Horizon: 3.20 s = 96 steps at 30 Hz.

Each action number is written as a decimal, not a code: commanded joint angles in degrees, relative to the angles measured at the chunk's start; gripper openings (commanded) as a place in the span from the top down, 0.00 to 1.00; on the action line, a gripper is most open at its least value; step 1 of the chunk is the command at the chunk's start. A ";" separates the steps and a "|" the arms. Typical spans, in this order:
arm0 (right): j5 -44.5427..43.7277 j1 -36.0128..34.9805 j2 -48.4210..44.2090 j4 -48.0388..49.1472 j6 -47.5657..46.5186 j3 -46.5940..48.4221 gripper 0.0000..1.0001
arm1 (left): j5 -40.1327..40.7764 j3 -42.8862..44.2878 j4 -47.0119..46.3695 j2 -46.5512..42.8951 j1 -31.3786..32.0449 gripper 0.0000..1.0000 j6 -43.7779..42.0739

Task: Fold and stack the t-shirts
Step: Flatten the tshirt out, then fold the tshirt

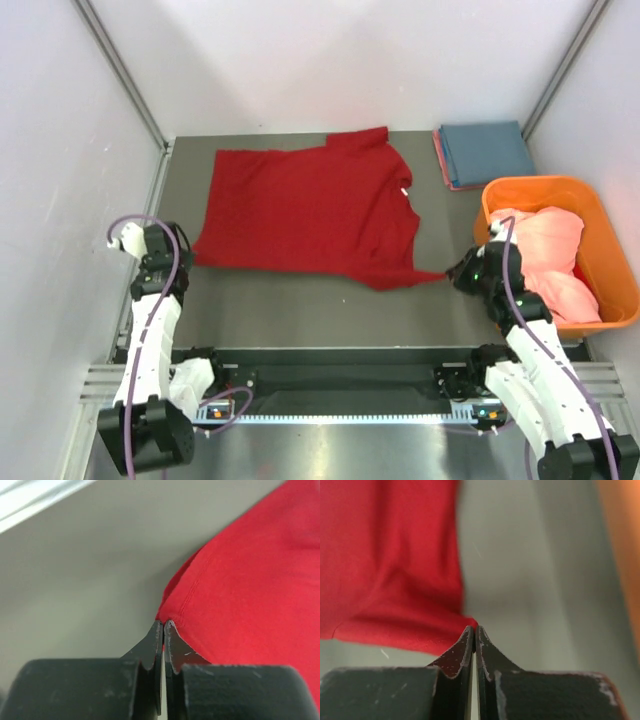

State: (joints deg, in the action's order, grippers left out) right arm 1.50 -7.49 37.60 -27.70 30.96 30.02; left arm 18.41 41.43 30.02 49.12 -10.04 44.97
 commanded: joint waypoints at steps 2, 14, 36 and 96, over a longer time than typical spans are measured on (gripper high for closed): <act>0.88 -0.34 -4.20 -2.87 3.58 -1.19 1.00 | 10.76 -4.33 0.83 1.59 -0.42 1.00 5.03; 1.24 -3.49 -6.75 -8.94 7.71 -1.72 1.00 | 18.67 -5.83 0.13 4.31 -0.33 1.00 8.56; -40.17 -47.71 19.17 -25.72 23.45 16.55 1.00 | 19.21 -4.25 -0.49 9.50 -0.42 1.00 8.90; -37.80 -34.18 42.02 -13.52 -17.42 34.66 1.00 | 12.96 0.14 -2.60 22.23 0.46 1.00 13.92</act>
State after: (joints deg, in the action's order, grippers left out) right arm -36.56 -43.27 78.78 -44.21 18.48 60.23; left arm 29.63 38.22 30.11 70.11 -9.91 58.46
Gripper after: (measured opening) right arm 0.008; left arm 0.015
